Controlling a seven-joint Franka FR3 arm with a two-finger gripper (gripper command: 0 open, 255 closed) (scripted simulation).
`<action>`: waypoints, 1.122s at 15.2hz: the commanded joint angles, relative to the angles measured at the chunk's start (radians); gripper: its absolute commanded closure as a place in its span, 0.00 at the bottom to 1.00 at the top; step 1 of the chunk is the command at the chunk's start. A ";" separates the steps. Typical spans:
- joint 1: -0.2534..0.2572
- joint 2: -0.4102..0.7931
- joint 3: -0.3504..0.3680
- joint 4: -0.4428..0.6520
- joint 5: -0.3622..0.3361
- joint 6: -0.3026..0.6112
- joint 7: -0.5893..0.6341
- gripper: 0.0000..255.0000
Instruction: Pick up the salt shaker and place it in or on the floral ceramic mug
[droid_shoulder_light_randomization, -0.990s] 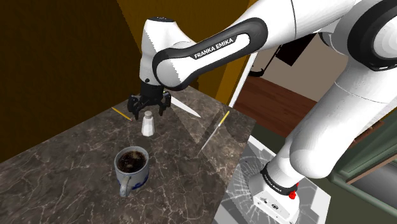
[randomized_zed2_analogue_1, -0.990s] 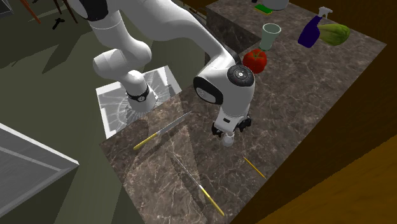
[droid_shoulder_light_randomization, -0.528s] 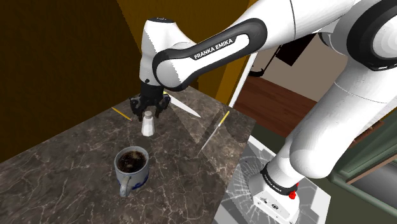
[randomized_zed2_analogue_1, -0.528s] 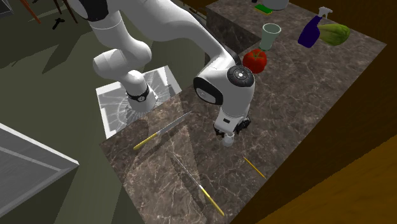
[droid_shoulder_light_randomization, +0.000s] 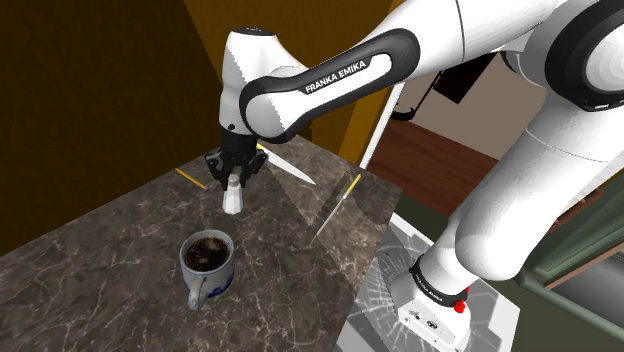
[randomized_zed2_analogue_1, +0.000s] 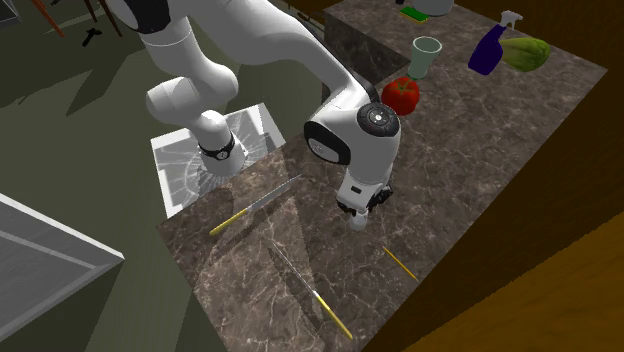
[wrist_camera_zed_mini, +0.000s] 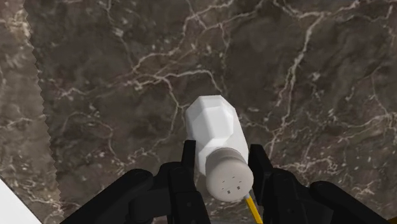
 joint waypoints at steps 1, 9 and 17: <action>0.000 0.000 0.000 0.000 0.000 0.000 0.000 1.00; -0.004 -0.058 0.001 0.050 0.029 -0.104 -0.017 1.00; -0.008 -0.102 -0.002 0.115 0.047 -0.208 -0.027 1.00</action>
